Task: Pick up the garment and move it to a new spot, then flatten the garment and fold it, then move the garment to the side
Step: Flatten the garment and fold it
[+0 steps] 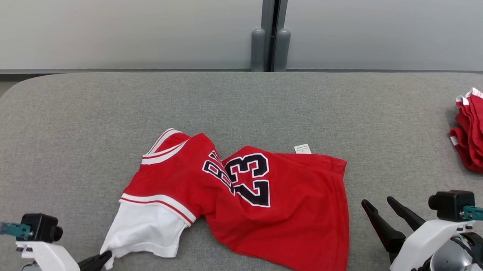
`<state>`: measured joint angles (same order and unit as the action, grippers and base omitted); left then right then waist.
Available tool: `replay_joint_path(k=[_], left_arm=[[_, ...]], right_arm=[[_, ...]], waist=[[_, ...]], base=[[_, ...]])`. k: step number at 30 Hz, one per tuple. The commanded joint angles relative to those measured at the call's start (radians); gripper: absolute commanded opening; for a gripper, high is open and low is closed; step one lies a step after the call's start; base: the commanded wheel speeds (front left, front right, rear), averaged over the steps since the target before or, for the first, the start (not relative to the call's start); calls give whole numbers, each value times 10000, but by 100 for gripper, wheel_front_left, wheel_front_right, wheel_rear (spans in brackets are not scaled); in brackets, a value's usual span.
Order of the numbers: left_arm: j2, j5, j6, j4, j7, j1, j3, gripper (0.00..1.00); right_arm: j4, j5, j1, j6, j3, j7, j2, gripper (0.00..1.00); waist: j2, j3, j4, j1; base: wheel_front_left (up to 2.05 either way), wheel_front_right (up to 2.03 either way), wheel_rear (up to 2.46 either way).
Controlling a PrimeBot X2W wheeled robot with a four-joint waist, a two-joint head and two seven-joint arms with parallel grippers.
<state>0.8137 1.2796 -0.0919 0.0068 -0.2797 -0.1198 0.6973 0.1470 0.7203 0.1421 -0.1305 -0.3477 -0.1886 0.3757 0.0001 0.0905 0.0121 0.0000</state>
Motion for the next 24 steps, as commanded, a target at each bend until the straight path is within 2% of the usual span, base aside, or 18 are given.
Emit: replay_joint_path(k=[1, 11, 12, 13, 14, 19, 24], left_arm=[[7, 109, 5, 120, -42, 195, 10, 0], [188, 699, -364, 832, -147, 700, -215, 0], [174, 662, -389, 869, -96, 713, -214, 27], [134, 634, -384, 890, -63, 731, -187, 82], [96, 570, -374, 902, -1, 721, -173, 100], [-19, 326, -538, 782, 545, 639, -323, 100], [318, -388, -1131, 23, 1485, 692, -620, 100]], right_arm=[[26, -57, -67, -5, 46, -90, 94, 100], [-126, -88, 13, -5, 192, -339, 195, 100], [-132, -87, 4, -5, 200, -333, 190, 100], [-132, -79, -4, -5, 199, -340, 177, 100], [-124, -76, -12, -5, 199, -334, 156, 100], [-153, 41, -81, -5, 157, -123, -29, 100], [-317, 23, -20, -5, 265, 386, -108, 100]], waist=[[-1, 18, -23, 0], [-1, 157, -168, 0], [-1, 161, -174, 0], [-1, 160, -179, 0], [-1, 155, -182, 0], [-1, 58, -161, 0], [-1, -152, -102, 0]], base=[[0, 0, 0], [0, 0, 0], [0, 0, 0], [0, 0, 0], [0, 0, 0], [0, 0, 0], [0, 0, 0]])
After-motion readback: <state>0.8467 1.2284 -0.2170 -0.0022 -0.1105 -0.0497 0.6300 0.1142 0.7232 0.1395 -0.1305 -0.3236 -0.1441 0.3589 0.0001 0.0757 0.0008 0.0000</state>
